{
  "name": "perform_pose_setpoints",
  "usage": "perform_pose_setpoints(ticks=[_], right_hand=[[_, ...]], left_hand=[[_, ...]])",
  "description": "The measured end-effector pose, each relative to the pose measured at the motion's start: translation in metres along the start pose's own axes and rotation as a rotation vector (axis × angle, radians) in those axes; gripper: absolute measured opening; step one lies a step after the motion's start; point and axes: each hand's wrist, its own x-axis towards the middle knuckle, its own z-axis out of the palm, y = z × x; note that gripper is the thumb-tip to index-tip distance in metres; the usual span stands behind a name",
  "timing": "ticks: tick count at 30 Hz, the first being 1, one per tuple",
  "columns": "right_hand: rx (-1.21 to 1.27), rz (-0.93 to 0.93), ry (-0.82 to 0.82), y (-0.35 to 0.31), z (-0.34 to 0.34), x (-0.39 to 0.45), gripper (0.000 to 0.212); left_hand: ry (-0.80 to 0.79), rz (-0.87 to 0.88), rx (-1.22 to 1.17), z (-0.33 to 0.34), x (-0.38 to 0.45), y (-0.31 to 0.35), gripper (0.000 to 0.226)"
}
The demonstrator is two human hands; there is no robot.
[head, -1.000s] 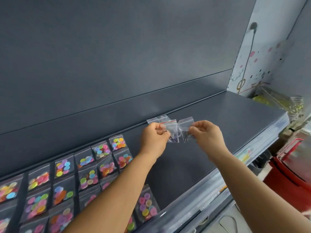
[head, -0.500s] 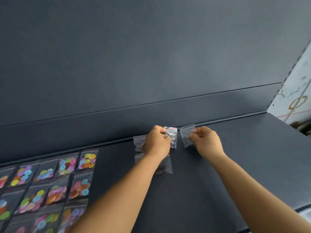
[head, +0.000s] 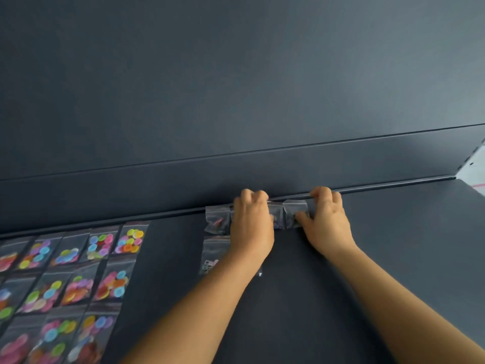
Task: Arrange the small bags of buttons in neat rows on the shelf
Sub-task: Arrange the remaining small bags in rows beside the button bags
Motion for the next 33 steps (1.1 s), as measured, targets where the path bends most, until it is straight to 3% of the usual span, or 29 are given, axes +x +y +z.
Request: perform_pose_setpoints(ticks=[3,5,8,12,16,19,25,33], right_hand=[[-0.112,-0.229,-0.021,0.000,-0.005,-0.010,0.033],[-0.211,-0.353,-0.096,0.001,-0.005,-0.016,0.031],[-0.332,-0.390,-0.204,0.001,-0.005,-0.022,0.036],[-0.334,-0.380,-0.195,-0.001,-0.004,-0.023,0.034],[-0.226,-0.499,-0.127,-0.016,0.004,-0.027,0.033],[-0.230,-0.621,-0.202,-0.037,0.018,-0.032,0.043],[-0.348,-0.684,-0.413,-0.068,0.045,-0.037,0.059],[-0.440,-0.666,-0.440,-0.066,0.049,-0.037,0.058]], left_hand=[[-0.112,0.258,0.097,-0.001,-0.009,-0.003,0.037],[-0.203,0.296,0.175,-0.001,-0.017,-0.004,0.042],[-0.273,0.284,0.255,-0.002,-0.022,-0.007,0.045],[-0.287,0.248,0.199,-0.010,-0.027,-0.004,0.048],[-0.184,0.158,0.167,-0.028,-0.033,-0.013,0.047],[-0.142,0.060,0.204,-0.047,-0.038,-0.034,0.055],[-0.307,-0.064,0.192,-0.055,-0.049,-0.063,0.069],[-0.388,-0.053,0.195,-0.057,-0.055,-0.066,0.071]])
